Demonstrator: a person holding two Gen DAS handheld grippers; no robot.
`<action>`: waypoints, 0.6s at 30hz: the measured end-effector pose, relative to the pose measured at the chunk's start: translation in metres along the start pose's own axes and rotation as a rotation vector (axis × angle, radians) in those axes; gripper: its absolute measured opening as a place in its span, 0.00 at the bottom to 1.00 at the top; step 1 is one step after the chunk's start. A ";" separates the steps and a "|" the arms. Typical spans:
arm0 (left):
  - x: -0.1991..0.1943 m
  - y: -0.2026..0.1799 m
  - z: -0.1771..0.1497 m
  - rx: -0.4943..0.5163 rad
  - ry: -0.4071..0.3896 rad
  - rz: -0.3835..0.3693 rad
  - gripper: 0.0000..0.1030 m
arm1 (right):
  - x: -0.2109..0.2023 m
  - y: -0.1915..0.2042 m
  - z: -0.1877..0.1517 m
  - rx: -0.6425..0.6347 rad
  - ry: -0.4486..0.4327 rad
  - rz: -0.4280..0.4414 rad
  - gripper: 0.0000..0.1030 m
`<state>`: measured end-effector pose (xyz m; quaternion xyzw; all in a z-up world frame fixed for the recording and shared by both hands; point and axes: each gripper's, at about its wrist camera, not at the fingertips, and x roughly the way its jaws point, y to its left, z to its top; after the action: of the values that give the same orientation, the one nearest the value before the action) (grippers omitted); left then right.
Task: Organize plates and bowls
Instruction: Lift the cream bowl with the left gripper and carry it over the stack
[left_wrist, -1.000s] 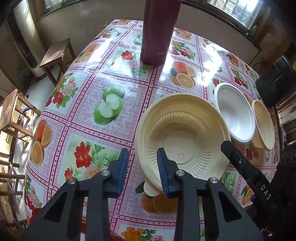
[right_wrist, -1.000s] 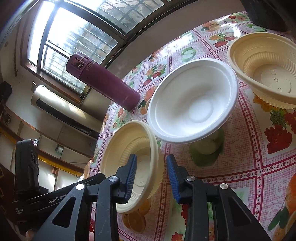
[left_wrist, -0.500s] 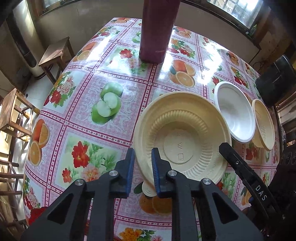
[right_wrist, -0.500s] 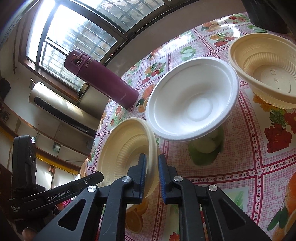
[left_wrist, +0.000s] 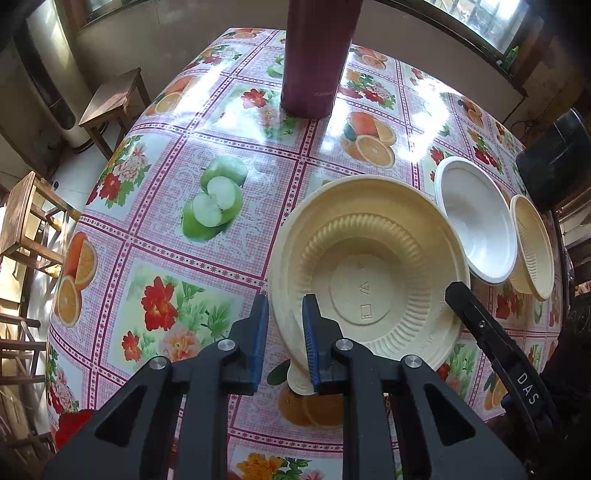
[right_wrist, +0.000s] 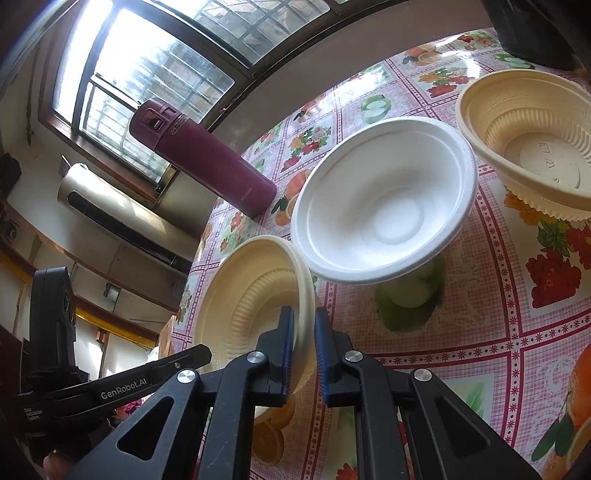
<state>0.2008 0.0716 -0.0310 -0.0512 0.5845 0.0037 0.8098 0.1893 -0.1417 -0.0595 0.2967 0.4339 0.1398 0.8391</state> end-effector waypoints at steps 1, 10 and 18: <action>0.000 0.000 0.000 0.001 0.000 0.000 0.16 | 0.000 0.000 0.000 0.000 0.001 0.001 0.10; -0.001 -0.001 -0.001 0.007 -0.010 0.007 0.12 | 0.000 -0.002 0.000 0.005 -0.001 0.001 0.10; -0.010 -0.004 -0.005 0.022 -0.021 0.008 0.12 | -0.006 -0.004 0.000 0.025 -0.001 0.005 0.10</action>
<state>0.1932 0.0673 -0.0230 -0.0399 0.5762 0.0011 0.8163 0.1857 -0.1473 -0.0584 0.3082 0.4345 0.1365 0.8352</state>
